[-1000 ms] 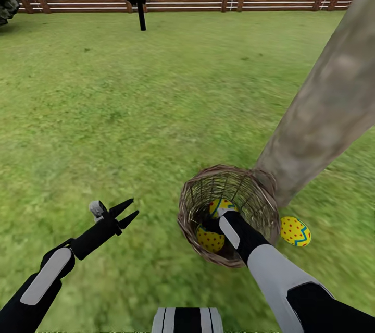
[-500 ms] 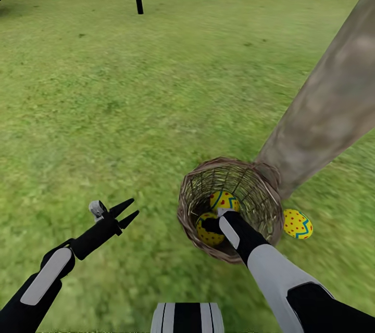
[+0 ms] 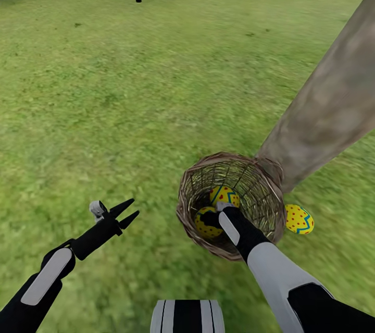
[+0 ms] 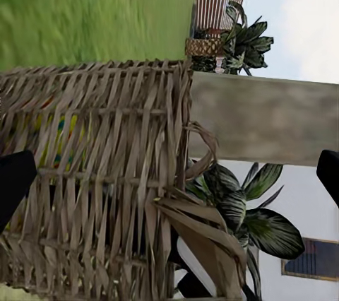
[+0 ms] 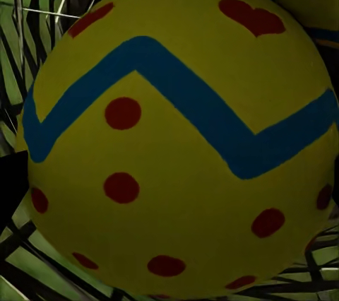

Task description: Take the three Easter eggs out of the wicker basket on the lawn in the garden, then place them on the lawn next to a single tree (choose any tree) so that all three eggs are next to the same tree and none are left in the basket.

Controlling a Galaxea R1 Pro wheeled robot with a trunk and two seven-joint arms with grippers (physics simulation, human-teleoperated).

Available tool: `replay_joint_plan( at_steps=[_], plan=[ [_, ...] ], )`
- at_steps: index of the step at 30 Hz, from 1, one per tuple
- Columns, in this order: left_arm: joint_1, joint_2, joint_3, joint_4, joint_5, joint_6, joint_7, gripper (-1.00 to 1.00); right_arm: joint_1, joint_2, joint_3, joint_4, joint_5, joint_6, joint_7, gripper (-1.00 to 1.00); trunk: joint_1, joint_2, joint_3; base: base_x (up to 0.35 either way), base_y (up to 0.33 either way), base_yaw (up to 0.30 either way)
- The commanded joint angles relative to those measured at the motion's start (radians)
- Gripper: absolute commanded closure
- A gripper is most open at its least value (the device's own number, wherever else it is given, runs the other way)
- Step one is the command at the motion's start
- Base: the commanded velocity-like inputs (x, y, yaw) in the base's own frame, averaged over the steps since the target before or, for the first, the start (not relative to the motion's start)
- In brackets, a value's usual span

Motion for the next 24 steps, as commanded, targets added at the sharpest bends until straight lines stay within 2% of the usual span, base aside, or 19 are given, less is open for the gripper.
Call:
replay_joint_plan(
  at_steps=[1,16,24],
  plan=[
    [-0.001,0.0,-0.002,0.0,0.009,0.006,0.001,-1.0,0.0,-0.001,0.006,0.06,-0.001,0.003,-0.013,1.0,0.0,0.0,-0.001,0.0,0.0,0.0],
    [0.0,0.001,-0.002,0.002,0.009,0.006,-0.022,-1.0,0.0,-0.002,0.001,0.062,-0.003,0.003,-0.014,1.0,0.001,-0.001,-0.008,0.0,0.0,0.0],
    [0.0,0.001,-0.002,0.002,0.009,0.006,-0.022,-1.0,-0.001,-0.003,0.0,0.062,-0.002,0.003,-0.014,1.0,-0.001,0.0,0.007,0.0,0.0,0.0]
  ],
)
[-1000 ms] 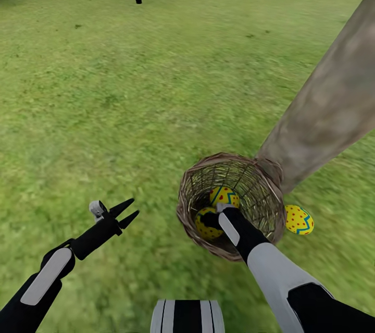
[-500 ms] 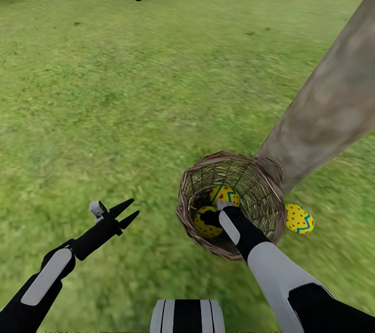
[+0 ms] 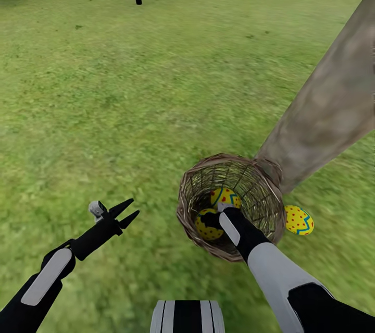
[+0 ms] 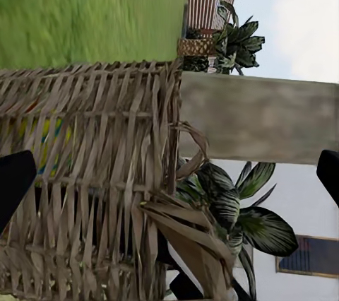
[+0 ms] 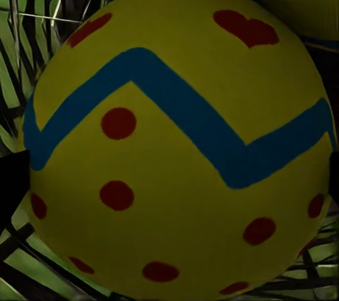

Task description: Take the three Easter eggs out of the wicker basket on the lawn in the garden, then place them on the lawn next to a single tree (choose any tree) so that all three eggs are next to the same tree and none are left in the basket.

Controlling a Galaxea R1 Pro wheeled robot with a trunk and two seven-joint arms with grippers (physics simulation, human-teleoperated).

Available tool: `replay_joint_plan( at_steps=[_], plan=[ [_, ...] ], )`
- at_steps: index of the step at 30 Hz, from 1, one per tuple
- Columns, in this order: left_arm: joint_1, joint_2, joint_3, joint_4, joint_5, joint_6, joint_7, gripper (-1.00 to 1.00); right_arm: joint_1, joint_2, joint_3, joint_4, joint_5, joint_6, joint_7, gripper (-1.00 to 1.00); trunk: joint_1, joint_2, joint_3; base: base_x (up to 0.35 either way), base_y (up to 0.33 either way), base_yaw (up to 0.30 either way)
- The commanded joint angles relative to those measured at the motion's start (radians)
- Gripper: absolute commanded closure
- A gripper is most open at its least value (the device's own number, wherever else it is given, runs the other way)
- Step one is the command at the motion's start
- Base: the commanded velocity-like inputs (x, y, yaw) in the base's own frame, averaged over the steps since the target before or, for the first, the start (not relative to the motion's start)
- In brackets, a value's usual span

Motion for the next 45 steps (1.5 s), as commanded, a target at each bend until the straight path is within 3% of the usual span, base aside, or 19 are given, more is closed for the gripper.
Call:
replay_joint_plan(
  at_steps=[1,10,45],
  plan=[
    [0.0,0.001,-0.002,0.0,0.009,0.006,0.001,-1.0,0.0,-0.001,0.006,0.05,-0.002,0.005,-0.011,1.0,0.0,0.0,-0.001,0.0,0.0,0.0],
    [0.0,-0.001,-0.002,0.002,0.009,0.006,0.001,-1.0,0.0,-0.001,0.006,0.05,-0.002,0.005,-0.011,1.0,-0.001,0.0,0.007,0.0,0.0,0.0],
    [0.0,-0.002,0.0,0.002,0.008,0.006,0.002,-1.0,0.001,0.001,0.007,0.052,-0.004,0.005,-0.011,1.0,-0.017,0.009,0.142,0.0,0.0,0.0]
  ],
)
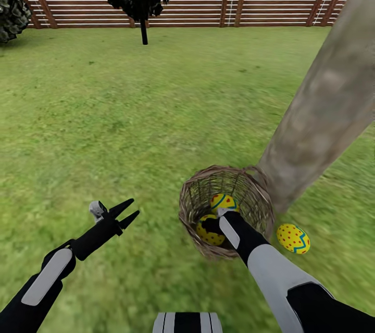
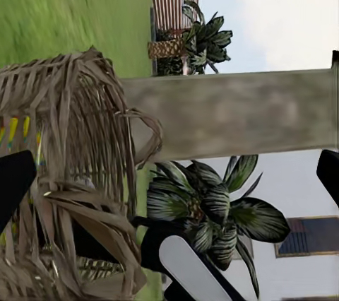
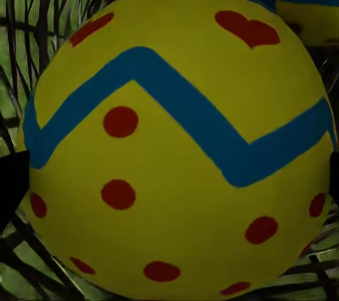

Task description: Take the three Easter eggs out of the wicker basket on the lawn in the garden, then place them on the lawn next to a single tree (choose any tree) so that all three eggs are next to the same tree and none are left in the basket.

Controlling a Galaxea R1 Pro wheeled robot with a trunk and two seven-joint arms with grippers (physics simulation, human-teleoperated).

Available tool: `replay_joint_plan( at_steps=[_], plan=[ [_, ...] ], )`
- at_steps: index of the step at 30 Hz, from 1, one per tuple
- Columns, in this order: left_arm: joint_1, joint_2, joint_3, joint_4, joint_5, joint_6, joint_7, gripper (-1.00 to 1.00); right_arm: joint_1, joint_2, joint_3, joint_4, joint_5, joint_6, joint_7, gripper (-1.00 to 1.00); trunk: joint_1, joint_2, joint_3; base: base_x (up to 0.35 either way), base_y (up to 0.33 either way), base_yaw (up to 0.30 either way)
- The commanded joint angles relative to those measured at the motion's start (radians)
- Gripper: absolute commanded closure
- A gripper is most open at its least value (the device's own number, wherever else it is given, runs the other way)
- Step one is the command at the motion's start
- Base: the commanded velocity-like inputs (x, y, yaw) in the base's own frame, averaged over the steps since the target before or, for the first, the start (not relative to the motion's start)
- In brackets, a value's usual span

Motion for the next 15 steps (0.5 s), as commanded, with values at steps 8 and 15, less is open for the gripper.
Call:
replay_joint_plan(
  at_steps=[8,15],
  plan=[
    [0.0,0.001,-0.002,0.0,0.008,0.006,0.001,-1.0,-0.001,-0.001,0.007,-0.002,-0.01,0.003,-0.01,1.0,-0.004,0.002,0.03,0.0,0.0,0.0],
    [0.0,0.001,-0.002,0.0,0.008,0.006,0.001,-1.0,0.0,-0.001,0.008,-0.002,-0.01,0.003,-0.01,1.0,-0.007,0.003,0.057,0.0,0.0,0.0]
  ],
)
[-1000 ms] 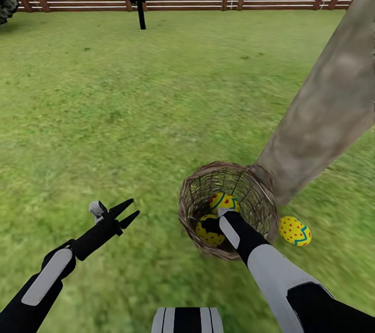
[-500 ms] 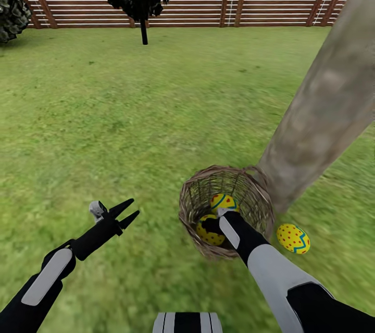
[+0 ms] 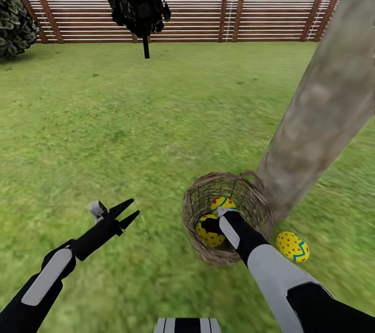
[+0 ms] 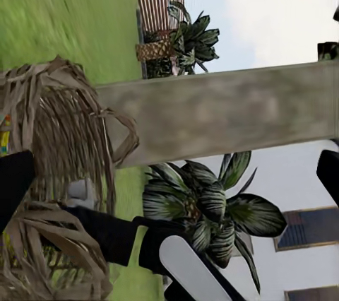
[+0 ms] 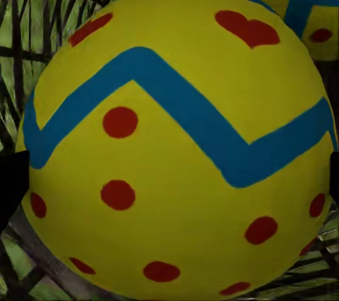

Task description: Take the three Easter eggs out of the wicker basket on the lawn in the garden, then place them on the lawn next to a single tree (choose any tree) so that all three eggs are next to the same tree and none are left in the basket.

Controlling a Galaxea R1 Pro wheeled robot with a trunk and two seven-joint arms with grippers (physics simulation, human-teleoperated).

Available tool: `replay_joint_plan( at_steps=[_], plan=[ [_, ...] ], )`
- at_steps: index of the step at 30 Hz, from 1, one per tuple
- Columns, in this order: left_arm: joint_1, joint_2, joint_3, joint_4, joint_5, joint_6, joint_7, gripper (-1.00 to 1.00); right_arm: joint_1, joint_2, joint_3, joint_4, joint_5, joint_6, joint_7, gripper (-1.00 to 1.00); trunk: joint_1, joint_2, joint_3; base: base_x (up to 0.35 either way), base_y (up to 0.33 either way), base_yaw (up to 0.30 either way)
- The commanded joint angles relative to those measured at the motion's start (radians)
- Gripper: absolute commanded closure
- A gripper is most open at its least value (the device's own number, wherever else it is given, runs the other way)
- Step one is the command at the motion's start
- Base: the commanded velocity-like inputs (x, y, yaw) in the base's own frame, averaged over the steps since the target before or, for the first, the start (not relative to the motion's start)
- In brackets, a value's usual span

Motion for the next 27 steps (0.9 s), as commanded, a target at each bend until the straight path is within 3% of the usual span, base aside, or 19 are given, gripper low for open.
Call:
replay_joint_plan(
  at_steps=[1,12,23,25,27],
  plan=[
    [0.0,0.0,-0.002,0.0,0.008,0.006,0.001,-1.0,-0.001,0.0,0.007,-0.002,-0.006,0.003,-0.01,1.0,-0.001,0.0,0.003,0.0,0.0,0.0],
    [-0.001,0.001,-0.002,0.0,0.008,0.006,0.001,-1.0,0.009,0.008,0.008,0.013,-0.007,0.004,-0.011,1.0,-0.006,0.003,0.046,0.0,0.0,0.0],
    [-0.001,0.0,-0.002,0.002,0.007,0.006,0.001,-1.0,0.009,-0.003,0.006,-0.001,-0.006,0.02,-0.013,1.0,-0.01,0.005,0.088,0.0,0.0,0.0],
    [-0.001,0.0,-0.002,0.002,0.007,0.006,0.001,-1.0,0.009,-0.005,0.006,-0.002,-0.033,0.021,-0.013,1.0,-0.011,0.006,0.096,0.0,0.0,0.0],
    [0.0,0.0,-0.002,0.002,0.007,0.007,0.001,-1.0,0.009,-0.008,0.008,-0.003,-0.094,0.045,-0.013,1.0,-0.012,0.006,0.104,0.0,0.0,0.0]
  ],
)
